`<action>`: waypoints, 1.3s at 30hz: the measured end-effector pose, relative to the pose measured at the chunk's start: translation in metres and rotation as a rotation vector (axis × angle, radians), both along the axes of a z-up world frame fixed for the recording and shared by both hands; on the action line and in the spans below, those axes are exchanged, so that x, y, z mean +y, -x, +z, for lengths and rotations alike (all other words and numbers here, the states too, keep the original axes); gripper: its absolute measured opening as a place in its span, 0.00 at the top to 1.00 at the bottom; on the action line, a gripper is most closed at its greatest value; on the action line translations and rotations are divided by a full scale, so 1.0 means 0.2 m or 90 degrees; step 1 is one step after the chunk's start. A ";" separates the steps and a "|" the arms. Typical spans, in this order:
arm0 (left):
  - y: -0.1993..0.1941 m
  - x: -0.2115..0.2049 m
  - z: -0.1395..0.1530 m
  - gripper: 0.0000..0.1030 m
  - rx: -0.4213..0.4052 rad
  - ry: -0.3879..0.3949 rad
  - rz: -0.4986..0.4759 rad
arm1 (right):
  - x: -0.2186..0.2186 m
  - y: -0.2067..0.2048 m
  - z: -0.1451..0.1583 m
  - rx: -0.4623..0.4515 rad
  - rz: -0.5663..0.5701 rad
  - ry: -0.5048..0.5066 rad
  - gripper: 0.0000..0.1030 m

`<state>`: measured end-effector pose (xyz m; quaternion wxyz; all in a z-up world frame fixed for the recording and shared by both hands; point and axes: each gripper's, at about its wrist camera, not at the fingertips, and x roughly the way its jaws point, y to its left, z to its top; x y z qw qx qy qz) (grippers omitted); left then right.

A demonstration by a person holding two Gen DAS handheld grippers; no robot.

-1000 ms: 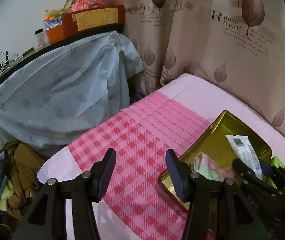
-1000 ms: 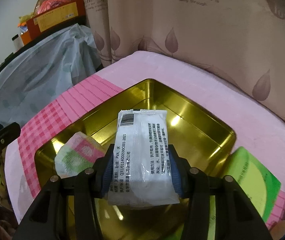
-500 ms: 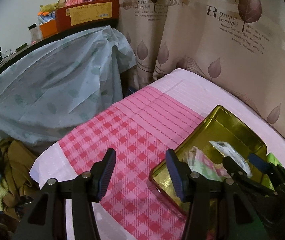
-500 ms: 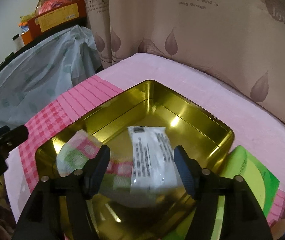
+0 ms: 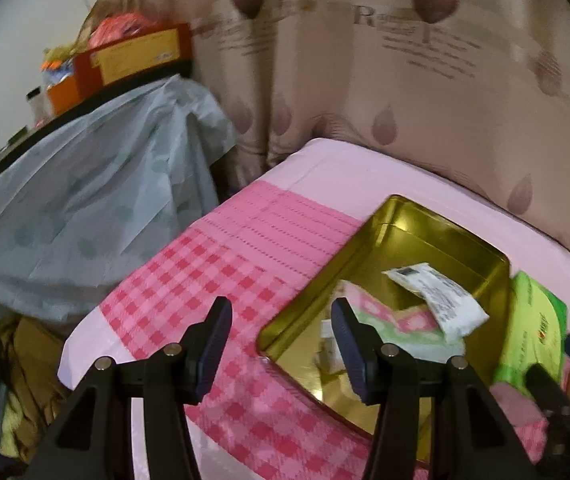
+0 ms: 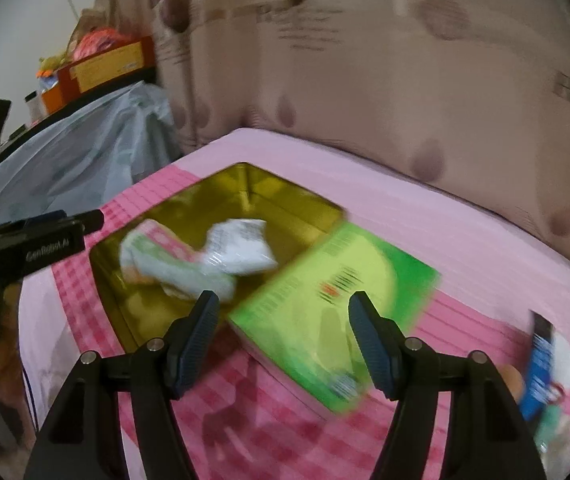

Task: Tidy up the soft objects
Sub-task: 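Carry the white wet-wipe packet with the right gripper into the gold tin and release, then grasp the white sock with the right gripper while the left gripper grasps the beige sponge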

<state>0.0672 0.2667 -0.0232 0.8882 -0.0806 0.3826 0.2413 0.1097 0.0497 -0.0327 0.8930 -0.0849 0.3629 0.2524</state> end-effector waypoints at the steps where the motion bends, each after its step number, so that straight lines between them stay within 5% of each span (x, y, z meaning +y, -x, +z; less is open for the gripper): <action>1: 0.00 -0.02 0.00 0.49 -0.001 -0.003 -0.008 | -0.07 0.02 0.01 -0.006 -0.014 0.002 0.37; 8: -0.01 -0.17 0.01 0.49 -0.002 -0.027 -0.086 | -0.62 0.05 0.03 -0.025 -0.147 0.024 0.34; 18: 0.00 -0.31 0.00 0.49 -0.007 -0.051 -0.142 | -1.17 -0.15 -0.09 0.036 -0.288 0.051 0.34; 33: 0.00 -0.49 -0.03 0.48 -0.011 -0.104 -0.241 | -1.23 -0.55 -0.35 0.179 -0.304 0.017 0.39; 35: 0.00 -0.53 -0.04 0.47 -0.006 -0.109 -0.254 | -1.22 -0.57 -0.36 0.187 -0.294 0.013 0.53; 39: 0.01 -0.59 -0.07 0.47 0.003 -0.121 -0.278 | -1.20 -0.56 -0.34 0.157 -0.294 0.001 0.66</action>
